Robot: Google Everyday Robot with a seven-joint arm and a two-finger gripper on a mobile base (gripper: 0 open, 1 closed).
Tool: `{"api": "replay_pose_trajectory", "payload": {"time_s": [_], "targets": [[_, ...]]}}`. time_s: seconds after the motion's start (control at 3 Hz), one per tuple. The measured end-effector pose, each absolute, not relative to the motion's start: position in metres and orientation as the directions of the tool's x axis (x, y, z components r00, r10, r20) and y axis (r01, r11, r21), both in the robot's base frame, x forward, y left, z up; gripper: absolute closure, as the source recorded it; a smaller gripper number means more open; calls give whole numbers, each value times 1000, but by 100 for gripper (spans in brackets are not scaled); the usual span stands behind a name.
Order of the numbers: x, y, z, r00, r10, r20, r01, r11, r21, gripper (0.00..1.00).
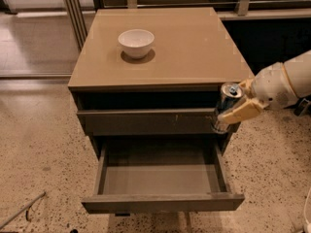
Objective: Place redbull can into middle drawer
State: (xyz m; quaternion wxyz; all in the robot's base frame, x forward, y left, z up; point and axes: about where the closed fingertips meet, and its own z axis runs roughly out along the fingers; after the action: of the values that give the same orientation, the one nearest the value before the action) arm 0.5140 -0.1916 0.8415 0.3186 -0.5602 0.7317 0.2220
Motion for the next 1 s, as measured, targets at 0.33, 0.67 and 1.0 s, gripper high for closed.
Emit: {"api": "replay_pose_trajectory", "payload": {"time_s": [0.33,0.67,1.0], "targets": [[494,-190,810,-208,-684,-700,-963,270,23,100],[494,-189,810,-207,-684,-699,-963,267,24,100],[495,-191,784,-188,-702,-687,-969,248,13,100]]}}
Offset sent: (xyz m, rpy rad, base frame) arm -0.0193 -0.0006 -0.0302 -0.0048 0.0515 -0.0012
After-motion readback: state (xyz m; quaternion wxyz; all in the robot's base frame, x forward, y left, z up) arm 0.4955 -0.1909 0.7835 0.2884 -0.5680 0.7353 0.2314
